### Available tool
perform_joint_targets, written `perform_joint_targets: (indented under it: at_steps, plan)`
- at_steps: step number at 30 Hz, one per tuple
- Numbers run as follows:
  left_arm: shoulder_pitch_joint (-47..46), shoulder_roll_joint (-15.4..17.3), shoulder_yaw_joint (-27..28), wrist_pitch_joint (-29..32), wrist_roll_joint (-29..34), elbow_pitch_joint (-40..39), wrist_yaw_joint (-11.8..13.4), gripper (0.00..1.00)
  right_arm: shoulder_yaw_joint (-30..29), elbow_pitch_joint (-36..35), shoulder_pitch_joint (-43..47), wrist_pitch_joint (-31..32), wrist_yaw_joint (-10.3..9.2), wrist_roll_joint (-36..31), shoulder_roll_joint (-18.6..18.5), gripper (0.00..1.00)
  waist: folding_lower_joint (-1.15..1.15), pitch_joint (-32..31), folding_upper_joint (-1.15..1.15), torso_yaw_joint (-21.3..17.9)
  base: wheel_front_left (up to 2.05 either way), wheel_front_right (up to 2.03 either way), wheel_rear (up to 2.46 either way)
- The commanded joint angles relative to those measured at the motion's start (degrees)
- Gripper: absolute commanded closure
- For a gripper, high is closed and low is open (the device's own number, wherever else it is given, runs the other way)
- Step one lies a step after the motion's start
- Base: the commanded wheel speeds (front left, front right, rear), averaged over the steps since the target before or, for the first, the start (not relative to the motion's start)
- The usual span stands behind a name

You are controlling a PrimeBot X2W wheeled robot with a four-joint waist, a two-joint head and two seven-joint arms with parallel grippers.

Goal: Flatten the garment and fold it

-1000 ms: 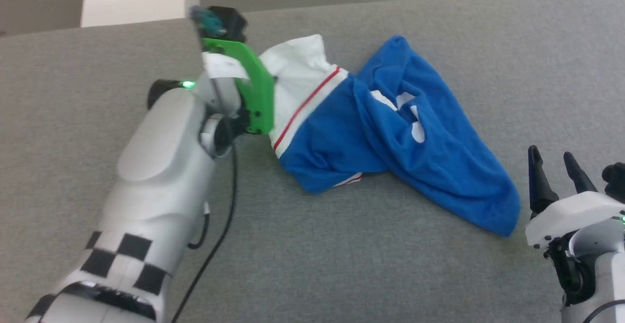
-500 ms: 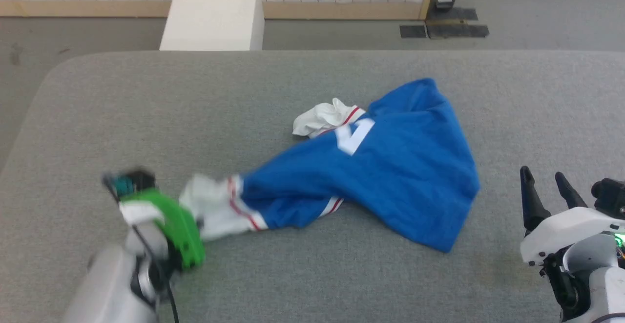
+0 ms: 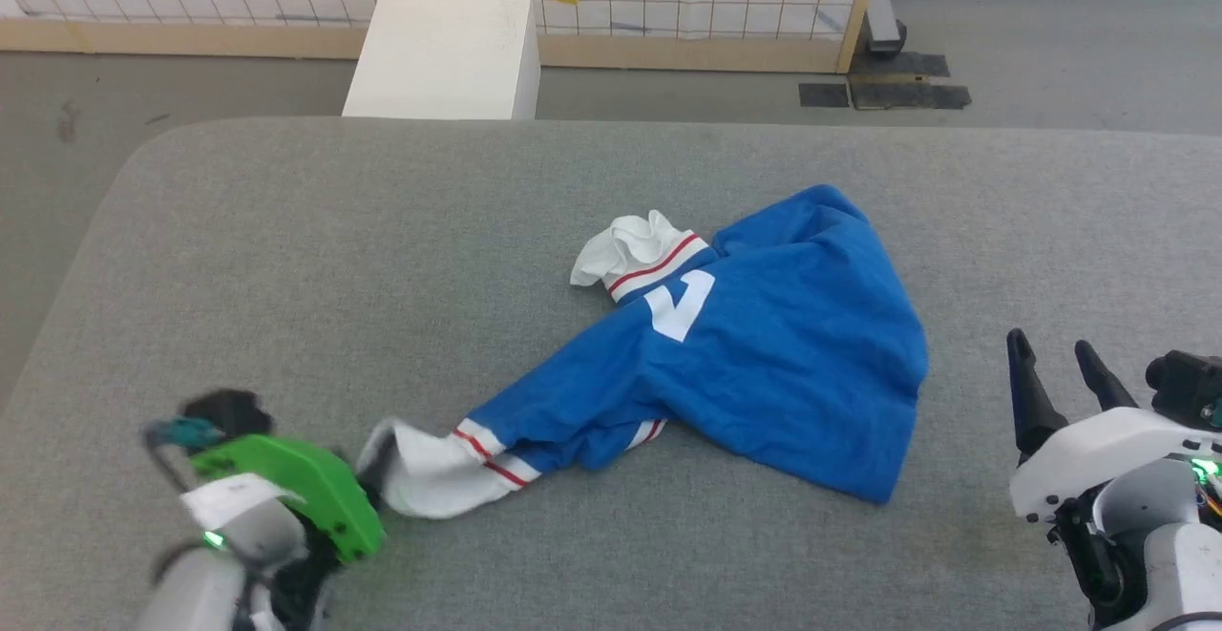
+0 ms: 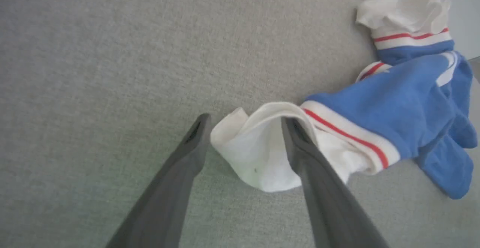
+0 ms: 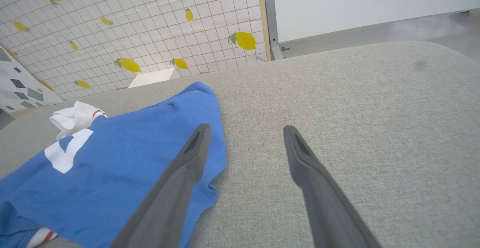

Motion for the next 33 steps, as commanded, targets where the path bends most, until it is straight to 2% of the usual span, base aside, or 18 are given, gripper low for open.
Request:
perform_joint_targets:
  at_steps: [1, 8, 11, 13, 14, 21, 28, 33]
  plan:
    - [0.1, 1.1, 1.2, -3.8, 1.4, -1.9, -0.5, 0.0, 0.1, 0.2, 0.7, -0.2, -0.09, 0.3, 0.0, 0.0, 0.0, -0.2, 0.0, -0.3, 0.0, 0.0, 0.0]
    - [2.8, 3.5, 3.3, -22.7, 9.6, -7.5, -3.2, 0.0, 0.1, 0.2, 0.7, -0.4, -0.09, 0.4, 0.0, 0.0, 0.0, -0.3, 0.0, -1.2, 0.0, 0.0, 0.0]
    - [4.4, 2.6, 3.4, -30.9, 13.0, -7.8, -2.9, 0.0, -0.2, -0.1, 0.7, 0.0, -0.09, 0.0, 0.0, 0.0, 0.0, 0.3, 0.0, -1.1, 0.0, 0.0, 0.0]
    - [5.2, 1.8, 3.1, -34.3, 14.2, -7.5, -2.8, 0.0, 0.0, -0.4, 0.4, 0.7, -0.09, -0.5, 0.0, 0.0, 0.0, 0.9, 0.0, -0.9, 0.0, 0.0, 0.0]
    - [5.2, 0.8, 2.9, -36.8, 15.8, -7.4, -2.7, 0.0, 0.5, -0.8, -1.5, 3.0, -0.09, -1.2, -0.1, 0.0, 0.0, 2.3, 0.0, -0.5, 0.0, 0.0, 0.0]
    - [2.5, -0.8, 3.1, -38.3, 18.9, -8.1, -3.6, 0.0, 4.7, 0.1, -12.8, 14.1, -0.09, -3.4, -3.7, 0.0, 0.0, 7.3, 0.0, 1.3, 0.0, 0.0, 0.0]
    - [-1.0, -2.6, 3.8, -38.5, 21.0, -9.3, -5.2, 0.0, 12.8, 6.8, -25.1, 30.9, -0.09, -6.3, -8.2, 0.0, 0.0, 12.5, 0.0, 3.9, 0.0, 0.0, 0.0]
    - [-2.6, -3.9, 4.4, -38.5, 22.4, -10.1, -6.5, 0.0, 17.5, 10.9, -30.1, 39.2, -0.09, -8.5, -10.3, 0.0, 0.0, 15.4, 0.0, 5.5, 0.0, 0.0, 0.0]
